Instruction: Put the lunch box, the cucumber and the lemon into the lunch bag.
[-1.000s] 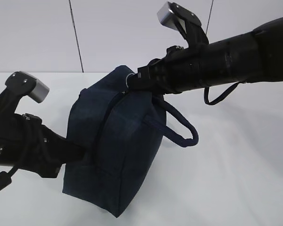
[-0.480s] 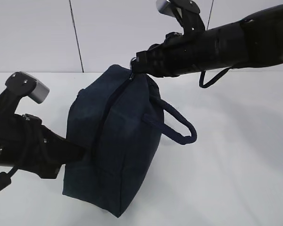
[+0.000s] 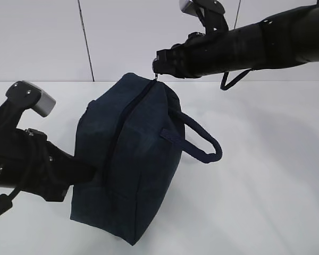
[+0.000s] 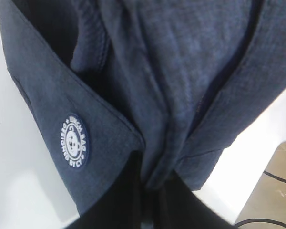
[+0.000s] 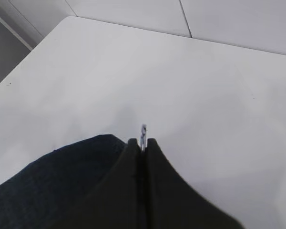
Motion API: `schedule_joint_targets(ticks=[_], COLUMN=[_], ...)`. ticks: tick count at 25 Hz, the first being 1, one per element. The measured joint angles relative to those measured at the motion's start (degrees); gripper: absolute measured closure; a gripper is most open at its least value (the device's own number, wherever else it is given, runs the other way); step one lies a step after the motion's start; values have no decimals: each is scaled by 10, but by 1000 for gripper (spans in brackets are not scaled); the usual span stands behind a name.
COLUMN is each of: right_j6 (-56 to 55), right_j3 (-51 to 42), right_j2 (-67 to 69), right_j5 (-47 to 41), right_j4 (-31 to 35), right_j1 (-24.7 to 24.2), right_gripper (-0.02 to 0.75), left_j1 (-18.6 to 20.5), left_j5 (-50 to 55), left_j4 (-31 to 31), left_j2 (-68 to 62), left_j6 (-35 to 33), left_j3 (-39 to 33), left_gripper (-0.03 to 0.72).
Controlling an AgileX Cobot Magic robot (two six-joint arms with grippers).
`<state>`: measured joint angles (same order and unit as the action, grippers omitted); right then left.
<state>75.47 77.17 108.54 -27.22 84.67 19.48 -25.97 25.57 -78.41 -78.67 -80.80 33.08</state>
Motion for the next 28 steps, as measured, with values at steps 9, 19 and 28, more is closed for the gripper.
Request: schedule_joint_targets(ticks=[9,19,28], right_j6=[0,0,0], right_j3=[27,33,33], right_j2=[51,83,94], right_j5=[2,-127,-171], right_j4=[-5,-82,-213], right_j1=[-12,-58,-65], right_gripper=[730,730,730], left_j1=[0,0,0], left_j5=[-22,-111,-168], left_j4=[1,1,-53], left_j2=[0,-1,-42], left_j6=[0,0,-2], left_j3=[0,0,0], left_gripper=[688,688,689])
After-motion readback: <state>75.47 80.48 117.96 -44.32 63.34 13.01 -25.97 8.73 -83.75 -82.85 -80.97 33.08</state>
